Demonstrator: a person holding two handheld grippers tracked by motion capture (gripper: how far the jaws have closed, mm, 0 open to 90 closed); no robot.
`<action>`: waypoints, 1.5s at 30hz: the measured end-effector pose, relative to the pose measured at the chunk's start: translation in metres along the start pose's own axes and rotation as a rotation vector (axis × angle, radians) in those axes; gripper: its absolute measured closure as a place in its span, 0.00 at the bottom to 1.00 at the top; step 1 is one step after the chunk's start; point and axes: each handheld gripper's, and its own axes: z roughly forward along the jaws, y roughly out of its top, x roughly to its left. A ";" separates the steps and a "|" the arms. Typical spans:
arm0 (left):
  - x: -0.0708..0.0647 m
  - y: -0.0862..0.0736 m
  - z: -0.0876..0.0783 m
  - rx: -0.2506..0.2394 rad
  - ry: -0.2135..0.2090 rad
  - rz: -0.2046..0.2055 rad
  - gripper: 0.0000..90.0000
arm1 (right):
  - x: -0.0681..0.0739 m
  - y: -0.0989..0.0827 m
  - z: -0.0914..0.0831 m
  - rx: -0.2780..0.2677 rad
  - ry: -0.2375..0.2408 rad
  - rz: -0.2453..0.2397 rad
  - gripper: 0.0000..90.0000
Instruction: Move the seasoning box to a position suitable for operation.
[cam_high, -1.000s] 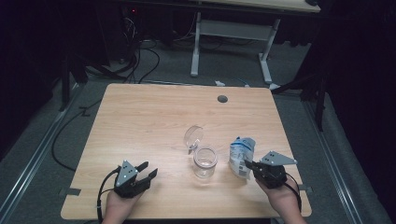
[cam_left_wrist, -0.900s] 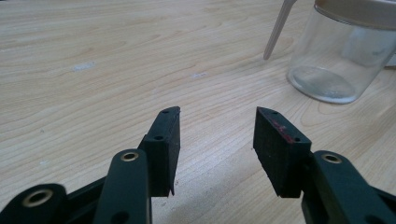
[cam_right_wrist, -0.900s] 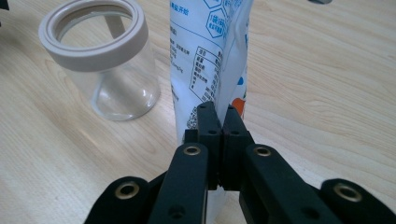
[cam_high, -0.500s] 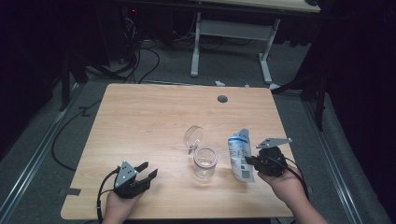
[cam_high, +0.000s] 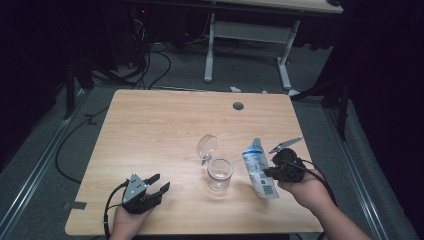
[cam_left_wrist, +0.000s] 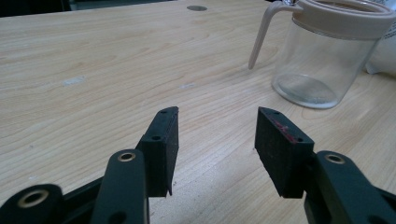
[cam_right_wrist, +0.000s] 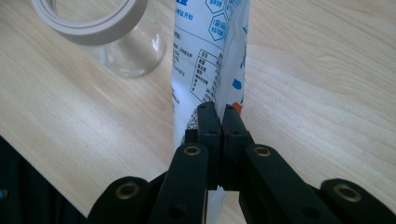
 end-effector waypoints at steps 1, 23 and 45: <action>0.000 0.000 0.000 0.000 0.000 0.000 0.55 | 0.000 0.000 0.000 0.000 0.000 0.000 1.00; 0.001 0.001 -0.002 -0.008 0.002 -0.002 0.55 | -0.002 0.015 -0.002 0.199 0.023 -0.010 1.00; -0.003 -0.001 0.000 -0.005 -0.008 0.008 0.55 | 0.002 0.034 -0.001 0.359 0.020 -0.021 1.00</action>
